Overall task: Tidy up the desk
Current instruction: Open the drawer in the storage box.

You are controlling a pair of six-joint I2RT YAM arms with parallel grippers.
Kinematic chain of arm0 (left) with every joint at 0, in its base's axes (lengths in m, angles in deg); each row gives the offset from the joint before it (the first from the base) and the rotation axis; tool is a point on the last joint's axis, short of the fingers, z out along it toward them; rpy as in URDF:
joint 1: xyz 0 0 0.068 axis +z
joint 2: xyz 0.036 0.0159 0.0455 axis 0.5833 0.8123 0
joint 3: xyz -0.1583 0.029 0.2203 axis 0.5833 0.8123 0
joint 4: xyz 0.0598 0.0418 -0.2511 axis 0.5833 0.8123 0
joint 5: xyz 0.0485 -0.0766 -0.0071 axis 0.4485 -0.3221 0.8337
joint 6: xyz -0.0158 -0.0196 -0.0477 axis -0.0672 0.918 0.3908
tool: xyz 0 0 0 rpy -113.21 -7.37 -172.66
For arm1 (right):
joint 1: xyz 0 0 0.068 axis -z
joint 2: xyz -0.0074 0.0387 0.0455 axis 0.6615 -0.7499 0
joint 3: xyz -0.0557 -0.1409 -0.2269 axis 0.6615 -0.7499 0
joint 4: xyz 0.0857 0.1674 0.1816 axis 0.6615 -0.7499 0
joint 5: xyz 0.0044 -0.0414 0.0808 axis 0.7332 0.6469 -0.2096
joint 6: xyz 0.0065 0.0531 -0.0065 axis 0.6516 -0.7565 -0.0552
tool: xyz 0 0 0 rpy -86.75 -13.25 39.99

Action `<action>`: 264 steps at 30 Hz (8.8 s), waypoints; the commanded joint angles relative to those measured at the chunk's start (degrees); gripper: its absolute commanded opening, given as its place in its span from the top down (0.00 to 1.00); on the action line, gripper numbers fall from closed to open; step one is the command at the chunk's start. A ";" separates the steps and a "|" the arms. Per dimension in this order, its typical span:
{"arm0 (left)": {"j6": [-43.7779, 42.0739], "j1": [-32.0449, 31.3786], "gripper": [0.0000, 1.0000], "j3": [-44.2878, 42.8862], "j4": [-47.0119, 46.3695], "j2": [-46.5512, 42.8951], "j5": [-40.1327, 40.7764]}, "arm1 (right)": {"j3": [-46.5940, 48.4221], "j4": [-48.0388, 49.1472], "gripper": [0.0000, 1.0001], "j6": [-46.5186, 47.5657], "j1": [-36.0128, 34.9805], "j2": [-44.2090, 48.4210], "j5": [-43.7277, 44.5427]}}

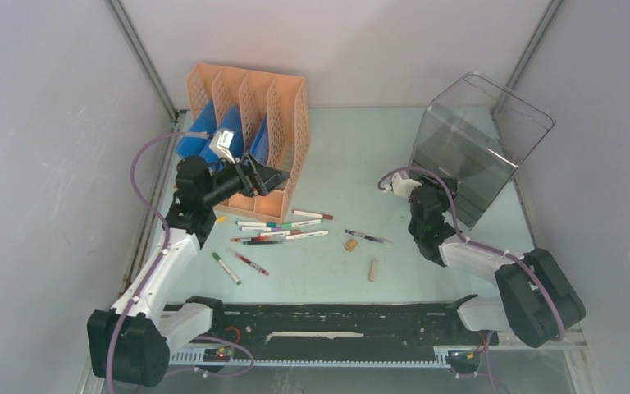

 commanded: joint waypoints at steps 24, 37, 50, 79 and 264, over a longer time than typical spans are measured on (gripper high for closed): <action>1.20 -0.33 0.00 -0.81 -3.29 0.87 -3.47 | 1.05 3.44 1.00 4.38 1.71 2.29 -1.03; 9.58 -13.66 0.00 -1.74 -15.13 9.71 -0.92 | 5.58 -12.68 1.00 -2.58 -9.39 12.66 3.36; 38.93 -26.52 0.00 -10.73 -56.62 42.63 12.77 | 5.69 -13.59 1.00 -3.58 -10.05 13.65 2.46; 53.87 -36.78 0.00 -43.67 -59.74 72.28 29.89 | 5.69 -13.73 1.00 -1.81 -13.52 17.77 2.78; -7.76 -56.21 0.08 -11.20 5.84 32.81 67.11 | 27.05 -55.42 0.40 -80.87 50.70 33.12 -105.16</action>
